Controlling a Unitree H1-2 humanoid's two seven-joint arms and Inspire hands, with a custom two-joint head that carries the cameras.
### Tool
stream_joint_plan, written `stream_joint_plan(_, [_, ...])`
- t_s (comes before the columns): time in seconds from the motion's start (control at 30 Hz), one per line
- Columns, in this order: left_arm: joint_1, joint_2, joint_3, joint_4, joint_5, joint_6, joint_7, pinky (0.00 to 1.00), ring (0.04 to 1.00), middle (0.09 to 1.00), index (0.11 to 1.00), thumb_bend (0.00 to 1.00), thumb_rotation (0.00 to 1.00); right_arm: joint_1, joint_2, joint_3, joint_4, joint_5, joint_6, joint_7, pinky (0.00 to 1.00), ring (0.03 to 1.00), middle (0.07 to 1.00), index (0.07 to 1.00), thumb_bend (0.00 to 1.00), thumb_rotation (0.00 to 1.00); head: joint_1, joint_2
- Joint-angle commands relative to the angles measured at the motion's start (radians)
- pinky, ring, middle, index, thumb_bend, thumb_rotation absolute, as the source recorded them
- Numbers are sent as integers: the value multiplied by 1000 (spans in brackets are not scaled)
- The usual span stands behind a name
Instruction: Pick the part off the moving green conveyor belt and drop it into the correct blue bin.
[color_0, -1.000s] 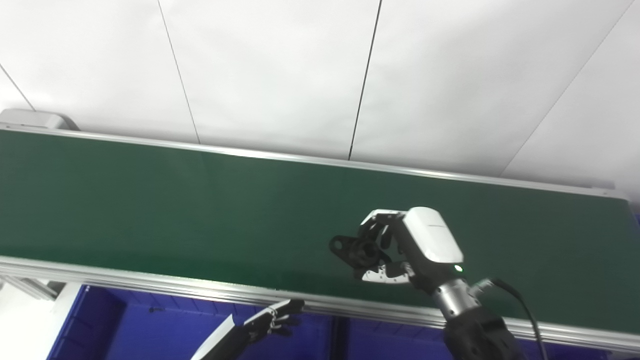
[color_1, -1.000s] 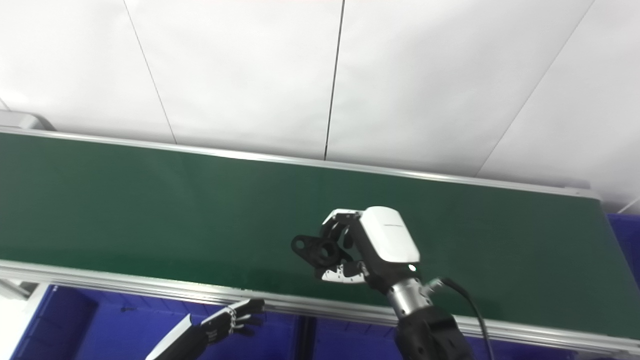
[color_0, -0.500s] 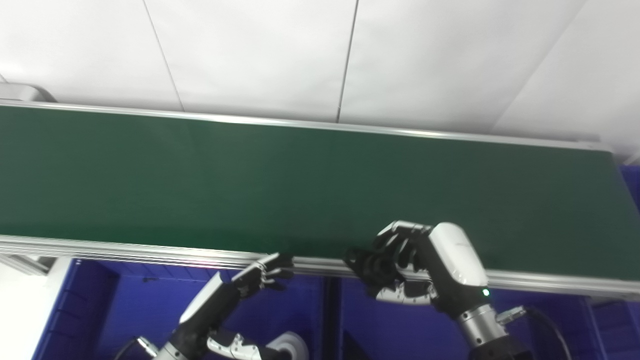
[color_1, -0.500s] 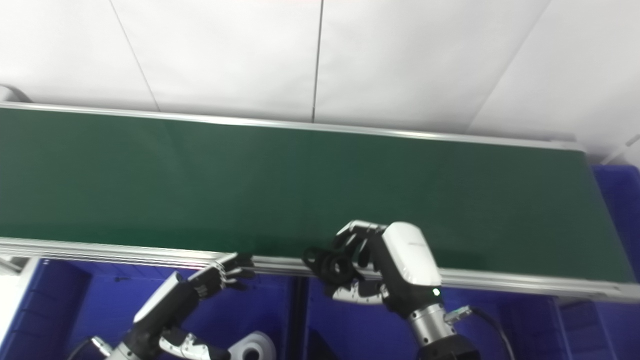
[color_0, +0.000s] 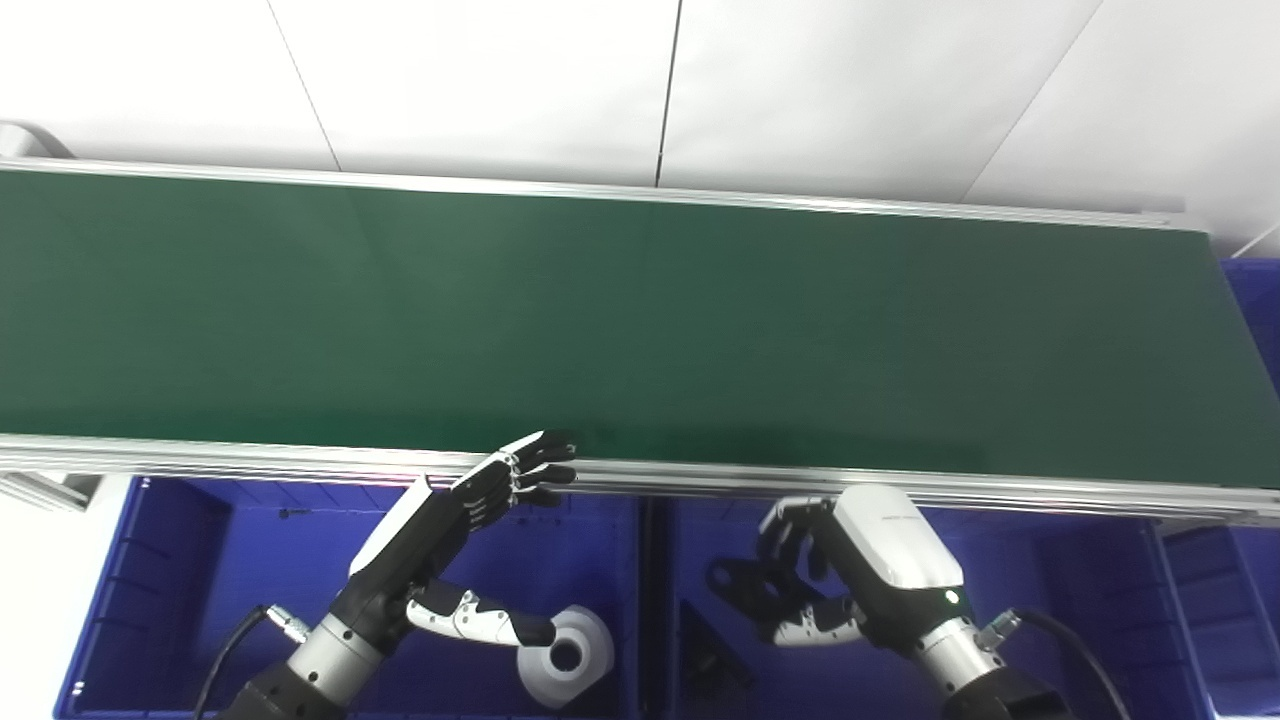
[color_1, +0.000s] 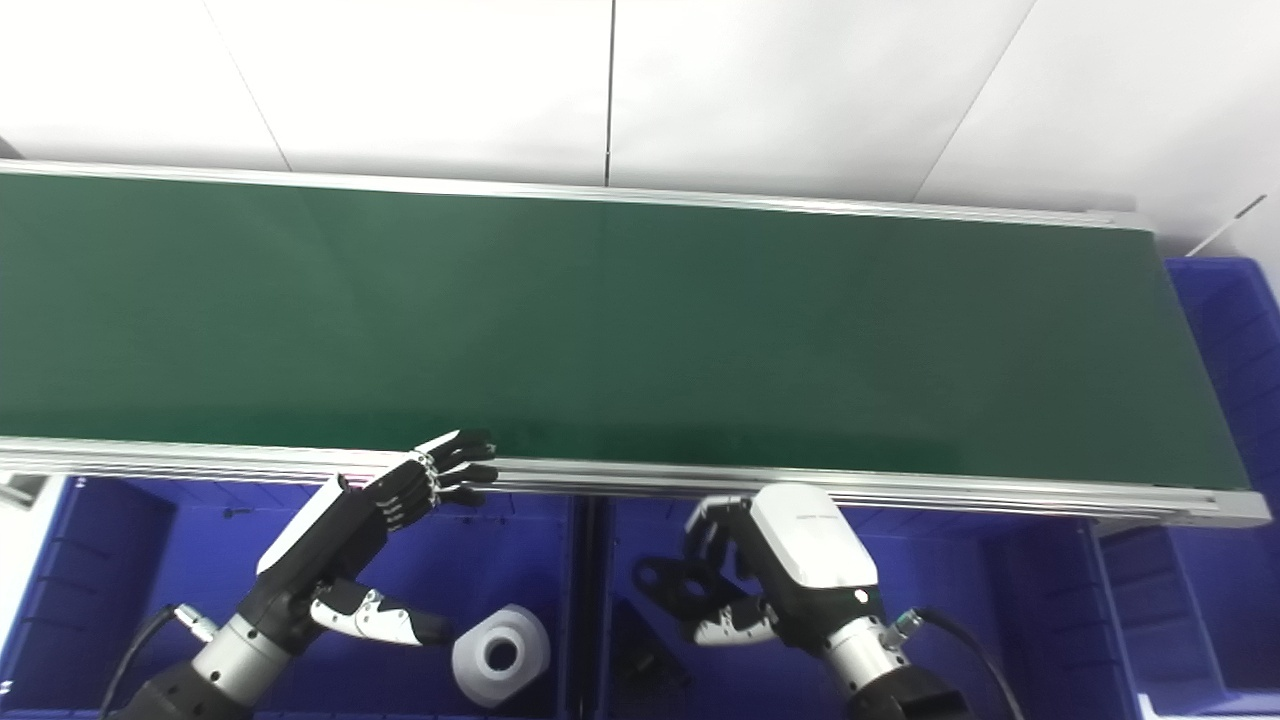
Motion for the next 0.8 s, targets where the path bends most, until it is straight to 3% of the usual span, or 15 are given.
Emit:
stream_joint_plan(0.0, [5,3,8,-35,-12,-25,-10,762,838,887,898,901,387,-26,2,21,-3,-58,21,69,220,290,462,497,525,0,1,-4])
stream_joint_plan(0.2, [7,-2,6,-32,-6,-31,-14,761,837,881,896,892,381,-115,46,80,40,-270,143,364,276,364,461,518,517,5,0,-12])
stream_joint_plan(0.23, [7,-3,6,-31,-8,-32,-14,761,837,881,896,890,377,-131,50,91,47,-305,149,421,460,528,581,623,490,192,0,-10])
stream_joint_plan(0.27, [7,-3,6,-30,-10,-31,-15,761,837,880,896,890,376,-141,53,96,51,-327,152,459,524,584,627,658,481,262,1,-9])
stream_joint_plan(0.3, [6,-3,6,-29,-11,-32,-16,762,837,880,896,890,374,-154,52,106,53,-363,150,514,648,692,716,725,463,401,0,-12])
stream_joint_plan(0.33, [6,-4,5,-29,-13,-31,-16,758,833,879,896,886,369,-163,53,115,52,-398,148,562,838,828,823,799,471,689,-1,-12])
stream_joint_plan(0.37, [5,-5,5,-27,-14,-30,-17,756,832,879,896,888,369,-166,55,117,50,-421,146,595,913,882,865,836,492,826,-4,-13])
stream_joint_plan(0.43, [3,-8,4,-24,-6,-34,-15,751,830,879,895,891,381,-171,60,122,44,-459,140,655,980,946,919,890,556,964,-6,-17])
stream_joint_plan(0.57, [-1,-16,1,-11,1,-49,-15,752,832,885,895,891,388,-148,72,103,13,-489,135,678,999,998,988,950,697,999,-4,-19])
stream_joint_plan(0.7, [7,-22,3,-19,13,-40,-11,754,832,884,891,901,398,-48,96,47,-60,-484,143,528,1000,1000,991,932,743,993,6,-16])
stream_joint_plan(0.77, [10,-23,3,-21,12,-38,-14,753,835,885,892,900,396,-11,115,25,-76,-496,143,474,1000,981,971,920,717,865,13,-22])
